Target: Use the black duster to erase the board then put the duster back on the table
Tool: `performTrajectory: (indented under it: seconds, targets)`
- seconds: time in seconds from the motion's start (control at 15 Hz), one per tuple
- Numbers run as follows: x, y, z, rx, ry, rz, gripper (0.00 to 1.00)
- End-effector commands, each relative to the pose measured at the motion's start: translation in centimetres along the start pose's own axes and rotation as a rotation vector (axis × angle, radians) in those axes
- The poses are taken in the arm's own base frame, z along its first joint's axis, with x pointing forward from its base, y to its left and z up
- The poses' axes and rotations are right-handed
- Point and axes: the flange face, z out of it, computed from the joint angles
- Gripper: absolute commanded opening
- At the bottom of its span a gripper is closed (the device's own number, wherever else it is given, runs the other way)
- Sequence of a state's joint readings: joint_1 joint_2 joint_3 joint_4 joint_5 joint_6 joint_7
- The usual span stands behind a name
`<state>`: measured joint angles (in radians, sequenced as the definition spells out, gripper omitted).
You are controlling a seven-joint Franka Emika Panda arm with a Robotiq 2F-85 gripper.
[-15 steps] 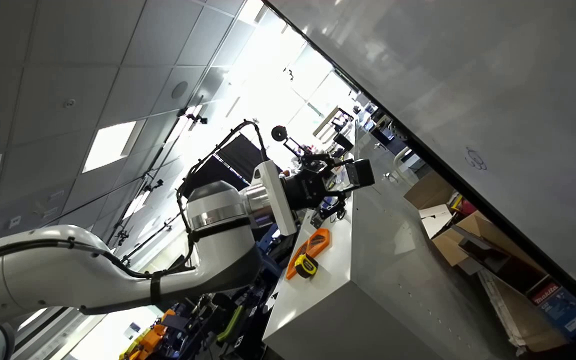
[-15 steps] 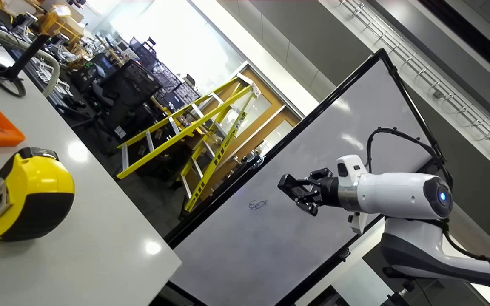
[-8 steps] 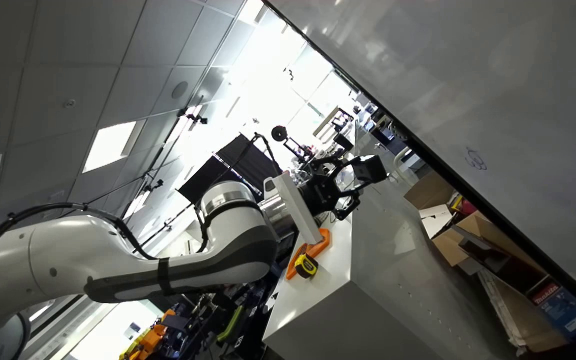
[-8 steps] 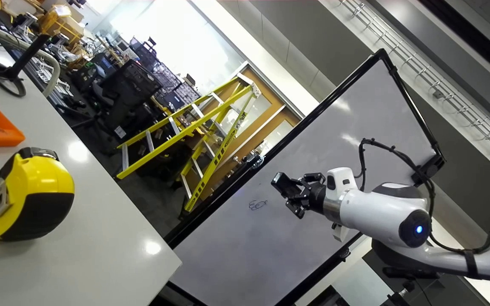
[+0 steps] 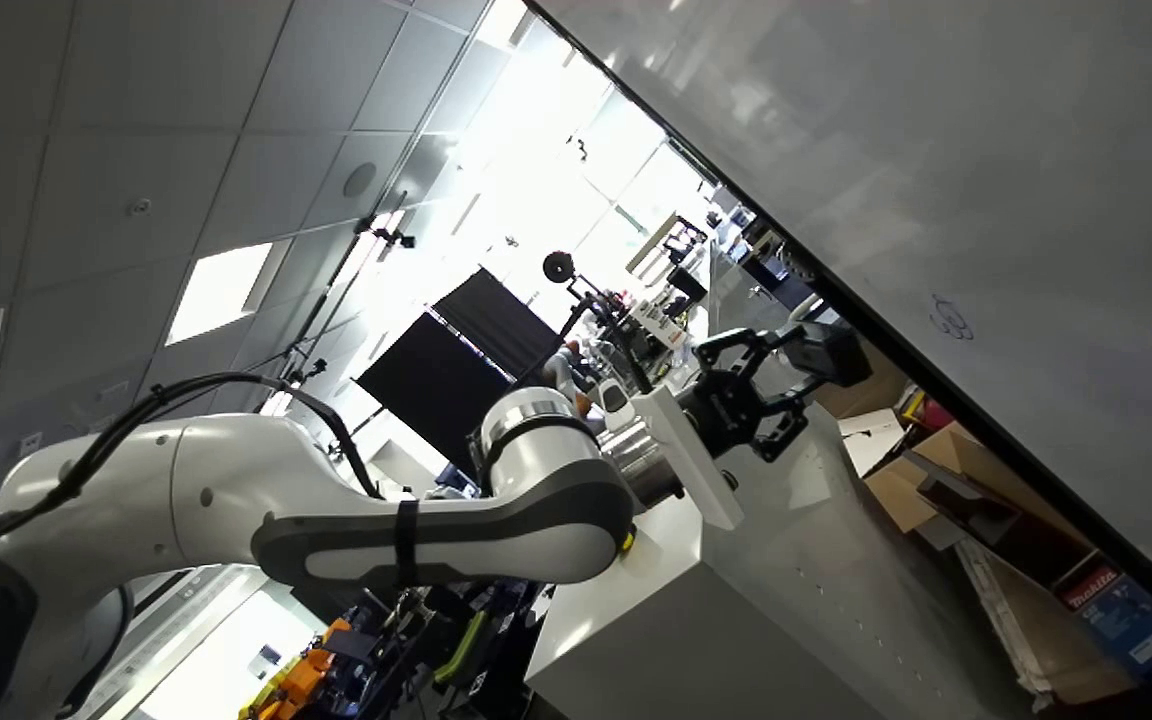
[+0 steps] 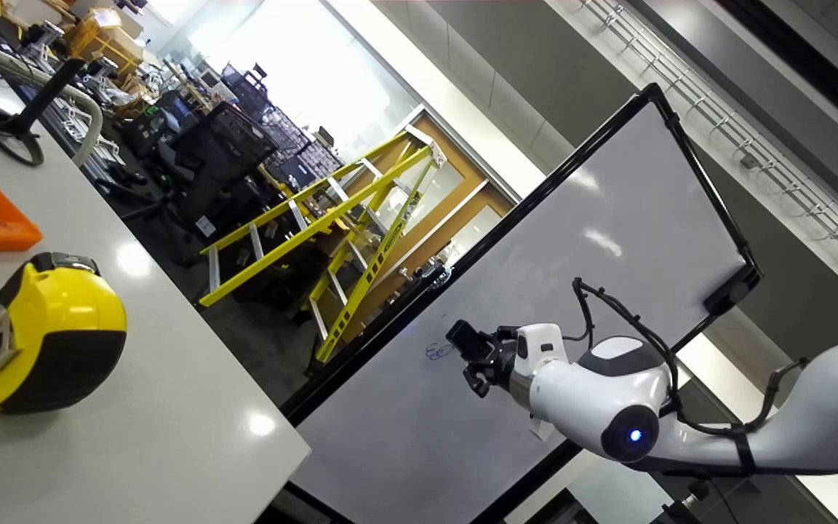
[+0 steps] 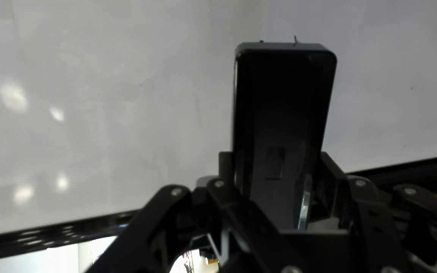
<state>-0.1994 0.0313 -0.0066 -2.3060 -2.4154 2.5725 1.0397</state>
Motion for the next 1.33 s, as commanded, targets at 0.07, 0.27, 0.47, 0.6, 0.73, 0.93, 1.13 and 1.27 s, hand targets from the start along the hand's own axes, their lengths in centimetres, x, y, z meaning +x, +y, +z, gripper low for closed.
performTrajectory:
  seconds: [0.07,0.27,0.47,0.6,0.73,0.93,1.13,1.27]
  targets:
    - [-0.2,-0.4,0.8,-0.005,-0.019,-0.004,0.54]
    - [-0.1,-0.3,1.0,-0.008,-0.020,-0.004,0.29]
    - [0.6,-0.7,1.3,-0.065,0.016,0.003,0.29]
    - [0.9,-1.3,1.6,-0.107,0.049,0.002,0.29]
    - [0.9,-2.2,2.2,-0.158,0.073,0.004,0.29]
    - [1.8,-3.3,2.8,-0.198,0.045,0.003,0.29]
    - [1.6,-4.2,3.8,-0.226,0.021,-0.010,0.29]
    - [0.6,-4.5,4.6,-0.232,-0.003,-0.015,0.29]
